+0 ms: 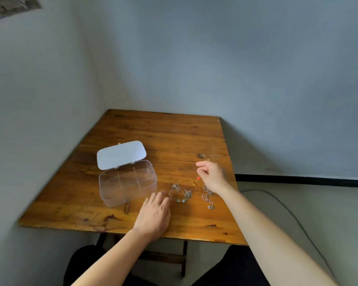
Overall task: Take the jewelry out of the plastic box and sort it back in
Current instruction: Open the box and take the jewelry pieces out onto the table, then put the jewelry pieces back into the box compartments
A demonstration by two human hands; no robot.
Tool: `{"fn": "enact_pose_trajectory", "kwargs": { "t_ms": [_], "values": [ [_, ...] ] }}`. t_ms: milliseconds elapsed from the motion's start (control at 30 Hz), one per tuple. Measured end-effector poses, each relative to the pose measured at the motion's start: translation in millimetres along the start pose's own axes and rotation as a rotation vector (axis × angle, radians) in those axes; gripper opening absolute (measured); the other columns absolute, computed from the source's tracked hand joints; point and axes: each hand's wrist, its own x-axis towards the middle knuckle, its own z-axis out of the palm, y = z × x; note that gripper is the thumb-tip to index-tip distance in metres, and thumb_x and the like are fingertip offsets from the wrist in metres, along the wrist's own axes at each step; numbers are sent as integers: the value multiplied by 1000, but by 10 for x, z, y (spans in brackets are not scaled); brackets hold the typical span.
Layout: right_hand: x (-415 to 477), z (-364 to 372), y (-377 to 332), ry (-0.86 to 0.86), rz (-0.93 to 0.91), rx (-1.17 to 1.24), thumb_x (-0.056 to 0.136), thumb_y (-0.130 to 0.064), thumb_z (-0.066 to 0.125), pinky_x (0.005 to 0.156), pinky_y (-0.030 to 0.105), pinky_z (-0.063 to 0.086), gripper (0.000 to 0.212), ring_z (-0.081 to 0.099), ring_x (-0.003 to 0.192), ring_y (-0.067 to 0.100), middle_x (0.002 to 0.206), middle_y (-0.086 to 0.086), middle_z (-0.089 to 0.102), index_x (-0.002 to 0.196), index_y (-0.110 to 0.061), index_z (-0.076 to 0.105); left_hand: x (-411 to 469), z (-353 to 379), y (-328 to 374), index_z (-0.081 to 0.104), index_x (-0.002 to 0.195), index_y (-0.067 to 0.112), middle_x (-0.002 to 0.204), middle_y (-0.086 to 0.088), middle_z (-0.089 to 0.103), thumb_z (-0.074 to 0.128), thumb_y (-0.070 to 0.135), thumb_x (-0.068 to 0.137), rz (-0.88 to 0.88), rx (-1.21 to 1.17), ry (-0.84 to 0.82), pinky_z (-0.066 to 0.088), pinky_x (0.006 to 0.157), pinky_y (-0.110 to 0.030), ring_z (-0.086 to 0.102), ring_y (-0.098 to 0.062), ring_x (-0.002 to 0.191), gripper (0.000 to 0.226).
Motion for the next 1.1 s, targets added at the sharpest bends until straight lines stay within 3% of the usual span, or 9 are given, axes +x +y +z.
{"fn": "enact_pose_trajectory", "kwargs": {
  "t_ms": [67, 233, 367, 467, 533, 700, 800, 1100],
  "values": [
    [-48, -68, 28, 1, -27, -6, 101, -19, 58, 90, 28, 51, 26, 65, 104, 11, 116, -6, 72, 125, -24, 68, 20, 48, 37, 55, 131, 21, 142, -2, 50, 37, 32, 99, 2, 25, -21, 40, 102, -42, 48, -25, 124, 38],
    [-265, -258, 173, 50, -51, 32, 98, -25, 62, 77, 12, 45, 21, 62, 93, -7, 95, -27, 66, 115, -34, 71, 164, 96, 96, 59, 127, 19, 134, -3, 57, 40, 33, 100, -2, 18, 17, 43, 97, -42, 52, -25, 117, 36],
    [-529, -144, 486, 50, 59, -16, 96, -27, 66, 87, 25, 51, 28, 64, 103, 8, 114, -11, 67, 124, -29, 66, 272, 133, 177, 59, 128, 19, 131, -3, 59, 41, 37, 100, 18, -1, 36, 43, 94, -43, 53, -25, 115, 38],
    [-741, -31, 677, -1, 141, -184, 91, -50, 65, 87, 31, 51, 58, 57, 107, 12, 127, -4, 53, 142, -25, 53, 285, 188, 218, 59, 131, 24, 134, -1, 58, 39, 44, 100, 22, 5, 39, 42, 93, -42, 51, -25, 117, 42],
    [-855, 40, 747, -13, 91, -252, 87, -59, 65, 95, 35, 49, 70, 53, 115, 16, 125, -4, 49, 145, -21, 53, 271, 216, 211, 62, 129, 26, 134, -1, 59, 43, 46, 99, 21, -5, 50, 42, 92, -42, 51, -25, 117, 41],
    [-1024, 167, 799, 149, -128, -225, 86, -40, 78, 79, 30, 47, 31, 59, 91, 21, 98, -5, 57, 111, -21, 79, 235, 267, 157, 76, 107, 23, 115, -1, 67, 56, 42, 95, 43, -68, 135, 48, 81, -40, 58, -24, 100, 30],
    [-1041, 204, 850, 243, -165, -180, 83, -30, 83, 71, 36, 53, 14, 63, 84, 23, 93, -2, 66, 90, -18, 82, 220, 304, 150, 78, 97, 19, 101, 0, 67, 58, 39, 95, 71, -132, 177, 51, 75, -39, 57, -23, 90, 28],
    [-1027, 211, 903, 291, -164, -89, 90, -38, 73, 64, 33, 51, 23, 61, 75, 19, 81, -5, 68, 84, -16, 75, 245, 253, 174, 76, 97, 19, 96, 4, 66, 64, 41, 92, 9, -192, 156, 51, 72, -31, 54, -15, 86, 26]
  ]
}}
